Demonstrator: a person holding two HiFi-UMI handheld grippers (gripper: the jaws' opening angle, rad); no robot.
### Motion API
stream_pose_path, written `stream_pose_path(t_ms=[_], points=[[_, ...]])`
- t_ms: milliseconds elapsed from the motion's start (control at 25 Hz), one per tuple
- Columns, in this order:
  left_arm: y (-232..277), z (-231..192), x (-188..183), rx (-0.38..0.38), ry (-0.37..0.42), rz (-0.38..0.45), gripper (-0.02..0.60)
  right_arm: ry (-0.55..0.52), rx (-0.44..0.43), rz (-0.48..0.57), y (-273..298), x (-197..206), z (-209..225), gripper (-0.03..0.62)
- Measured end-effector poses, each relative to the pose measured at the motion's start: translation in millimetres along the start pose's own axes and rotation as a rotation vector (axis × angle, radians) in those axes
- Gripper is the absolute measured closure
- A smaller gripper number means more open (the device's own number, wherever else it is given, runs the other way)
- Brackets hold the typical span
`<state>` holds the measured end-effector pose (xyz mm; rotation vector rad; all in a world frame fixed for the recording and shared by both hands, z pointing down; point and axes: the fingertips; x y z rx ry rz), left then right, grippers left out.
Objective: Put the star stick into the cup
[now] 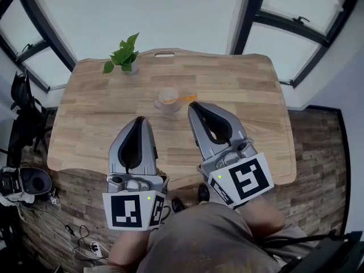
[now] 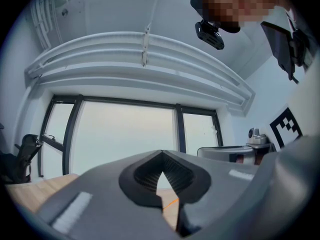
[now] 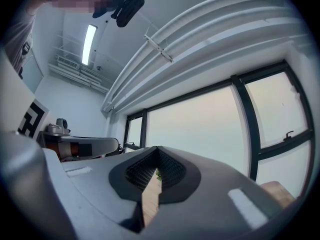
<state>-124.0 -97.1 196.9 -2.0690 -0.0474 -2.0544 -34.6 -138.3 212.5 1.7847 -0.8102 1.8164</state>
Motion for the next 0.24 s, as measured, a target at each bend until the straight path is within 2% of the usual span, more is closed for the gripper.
stream_pose_path(t_ms=[240], points=[[-3.5,0.3,-0.6,0.000,-0.001,-0.003,0.580,-0.001,0.000,-0.004,-2.1,0.1,-2.3,0.569]])
Point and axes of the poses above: the fingertips, and each gripper's own axes: y forward along the fingers, z to its right, x out of its underside, and after that the axes turned 5 degrees about x, right-handed
